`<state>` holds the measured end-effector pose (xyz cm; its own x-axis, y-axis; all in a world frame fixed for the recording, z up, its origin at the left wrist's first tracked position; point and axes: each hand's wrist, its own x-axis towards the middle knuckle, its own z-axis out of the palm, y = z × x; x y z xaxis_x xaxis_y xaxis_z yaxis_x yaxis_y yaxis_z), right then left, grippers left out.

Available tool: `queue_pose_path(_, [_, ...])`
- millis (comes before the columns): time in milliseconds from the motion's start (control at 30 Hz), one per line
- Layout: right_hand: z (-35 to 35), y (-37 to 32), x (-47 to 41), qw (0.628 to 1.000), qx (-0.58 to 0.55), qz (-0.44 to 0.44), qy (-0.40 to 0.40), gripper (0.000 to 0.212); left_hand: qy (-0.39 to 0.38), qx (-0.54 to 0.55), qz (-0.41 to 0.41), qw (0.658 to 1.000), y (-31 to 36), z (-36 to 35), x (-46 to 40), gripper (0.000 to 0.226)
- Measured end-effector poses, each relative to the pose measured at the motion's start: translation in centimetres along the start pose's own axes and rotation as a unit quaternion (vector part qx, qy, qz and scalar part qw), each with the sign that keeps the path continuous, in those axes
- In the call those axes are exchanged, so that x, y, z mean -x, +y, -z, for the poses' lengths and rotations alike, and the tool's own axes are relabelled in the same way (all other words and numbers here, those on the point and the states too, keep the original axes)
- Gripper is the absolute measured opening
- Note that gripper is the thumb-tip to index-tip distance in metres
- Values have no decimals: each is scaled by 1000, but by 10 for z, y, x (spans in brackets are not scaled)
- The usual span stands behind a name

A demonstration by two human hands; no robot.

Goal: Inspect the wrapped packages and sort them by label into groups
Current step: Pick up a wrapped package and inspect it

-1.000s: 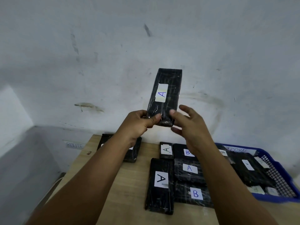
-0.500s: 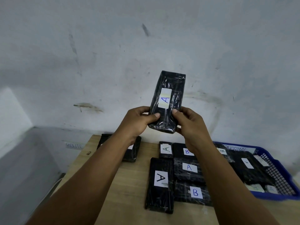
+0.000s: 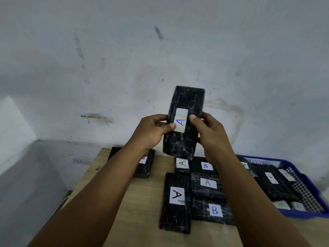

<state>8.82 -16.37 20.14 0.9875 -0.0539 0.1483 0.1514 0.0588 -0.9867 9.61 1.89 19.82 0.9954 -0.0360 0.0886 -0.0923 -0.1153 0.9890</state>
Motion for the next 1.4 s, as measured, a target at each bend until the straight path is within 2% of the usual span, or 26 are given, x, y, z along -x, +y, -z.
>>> queue_pose_path(167, [2, -4, 1, 1000, 5, 31, 0, 15, -11, -16, -20, 1000, 12, -1, 4, 21])
queue_pose_path(333, [-1, -4, 5, 998, 47, 28, -43, 19, 46, 4, -81, 996, 19, -1, -4, 23])
queue_pose_path(533, [0, -11, 2, 990, 104, 98, -2, 31, 37, -26, -86, 995, 14, -2, 0, 33])
queue_pose_path(667, [3, -12, 3, 985, 130, 112, -14, 33, 25, -19, -59, 998, 24, -1, 5, 17])
queue_pose_path(733, [2, -9, 4, 984, 138, 110, -12, 35, 39, -18, -44, 998, 25, -2, 3, 20])
queue_pose_path(900, [-6, -7, 8, 981, 176, 82, -10, 44, 104, -35, -87, 990, 18, -8, 0, 13])
queue_pose_path(1000, [-8, -10, 12, 989, 141, 48, -12, 33, 112, -55, -117, 985, 15, -9, 2, 11])
queue_pose_path(1067, [-8, -9, 13, 991, 123, 50, 17, 16, 101, -57, -132, 984, 15, -12, 4, 8])
queue_pose_path(1167, [-8, -7, 17, 990, 119, 69, 28, 23, 83, -49, -137, 986, 16, -12, 6, 17])
queue_pose_path(1267, [-7, -8, 17, 995, 89, 43, 24, 16, 101, -72, -168, 978, 15, -12, 5, 13])
queue_pose_path(1400, [-6, -14, 11, 997, 17, -74, 17, 60, 112, -56, -198, 972, 10, -13, 6, 23])
